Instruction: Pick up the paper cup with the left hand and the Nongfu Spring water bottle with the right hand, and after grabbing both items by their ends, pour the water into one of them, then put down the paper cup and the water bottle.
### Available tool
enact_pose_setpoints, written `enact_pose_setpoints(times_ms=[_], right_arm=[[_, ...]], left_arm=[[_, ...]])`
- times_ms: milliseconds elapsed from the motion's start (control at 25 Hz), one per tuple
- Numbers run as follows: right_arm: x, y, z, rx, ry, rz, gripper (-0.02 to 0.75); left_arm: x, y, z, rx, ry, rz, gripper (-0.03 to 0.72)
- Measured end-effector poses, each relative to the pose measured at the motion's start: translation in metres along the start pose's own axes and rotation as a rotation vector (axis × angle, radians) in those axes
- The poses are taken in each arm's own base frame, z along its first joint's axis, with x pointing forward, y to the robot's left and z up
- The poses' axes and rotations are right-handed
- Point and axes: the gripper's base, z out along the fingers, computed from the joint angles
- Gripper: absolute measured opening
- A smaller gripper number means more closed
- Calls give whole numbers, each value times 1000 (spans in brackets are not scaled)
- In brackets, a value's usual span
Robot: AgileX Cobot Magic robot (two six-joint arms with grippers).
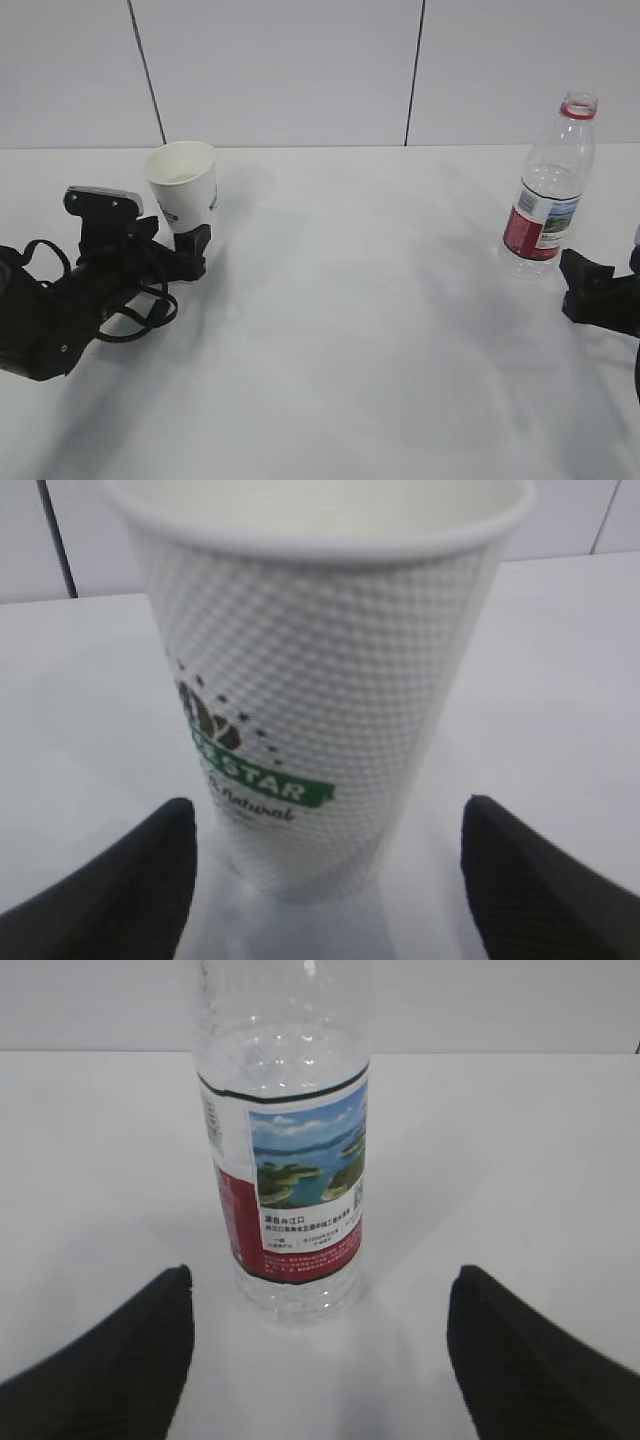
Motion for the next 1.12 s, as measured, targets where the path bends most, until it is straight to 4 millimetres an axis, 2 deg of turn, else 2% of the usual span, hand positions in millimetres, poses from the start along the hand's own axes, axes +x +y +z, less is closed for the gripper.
enact_pose_setpoints(times_ms=[400, 760, 1120], right_arm=[[-3, 1, 3, -13, -15, 1, 593], [-3, 6, 3, -69, -15, 36, 593], [-3, 7, 3, -75, -15, 33, 592]], left_arm=[[5, 0, -14, 4, 39, 5, 596], [-20, -4, -26, 26, -11, 13, 590], [-26, -7, -28, 60, -25, 29, 589]])
